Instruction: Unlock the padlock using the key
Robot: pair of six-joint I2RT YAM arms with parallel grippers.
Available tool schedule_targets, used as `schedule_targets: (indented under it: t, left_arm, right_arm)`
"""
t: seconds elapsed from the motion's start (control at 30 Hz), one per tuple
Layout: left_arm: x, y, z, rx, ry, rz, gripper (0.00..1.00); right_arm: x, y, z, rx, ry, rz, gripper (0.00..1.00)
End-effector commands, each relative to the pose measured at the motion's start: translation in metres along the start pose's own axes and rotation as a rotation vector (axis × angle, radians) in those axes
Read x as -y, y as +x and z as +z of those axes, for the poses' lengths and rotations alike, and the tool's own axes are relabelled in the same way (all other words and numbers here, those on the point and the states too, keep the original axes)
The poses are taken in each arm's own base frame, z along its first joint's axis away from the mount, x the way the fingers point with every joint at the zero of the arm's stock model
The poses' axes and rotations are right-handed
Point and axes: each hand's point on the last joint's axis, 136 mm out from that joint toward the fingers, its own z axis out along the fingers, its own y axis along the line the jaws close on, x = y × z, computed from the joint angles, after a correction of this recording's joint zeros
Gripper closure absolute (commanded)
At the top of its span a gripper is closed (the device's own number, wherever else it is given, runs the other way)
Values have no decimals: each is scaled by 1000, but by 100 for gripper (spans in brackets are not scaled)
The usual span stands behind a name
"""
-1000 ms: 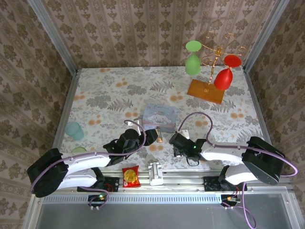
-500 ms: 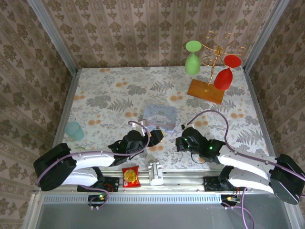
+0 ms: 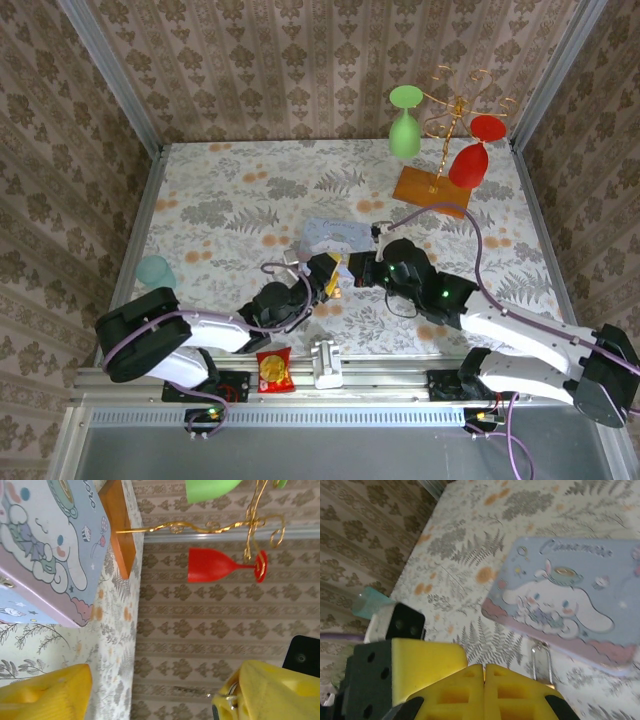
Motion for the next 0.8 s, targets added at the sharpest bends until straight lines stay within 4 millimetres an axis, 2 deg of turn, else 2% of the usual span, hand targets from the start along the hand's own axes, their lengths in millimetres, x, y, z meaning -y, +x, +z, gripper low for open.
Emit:
schedule_targets:
  t: [0.0, 0.23, 0.43, 0.63, 0.77]
  left_arm:
    - [11, -14, -10, 80, 81, -158, 18]
    - [39, -27, -21, 140, 158, -152, 17]
    - [28, -21, -16, 107, 131, -216, 14]
    - [33, -24, -19, 126, 147, -201, 14]
    - [34, -24, -21, 120, 150, -194, 19]
  right_arm:
    - [-20, -13, 10, 45, -89, -5, 100]
    - [-35, -10, 26, 53, -173, 53, 100]
    - [-45, -5, 25, 64, -230, 47, 100]
    - [-52, 18, 31, 7, -254, 24, 100]
    - [-43, 34, 32, -6, -250, 34, 100]
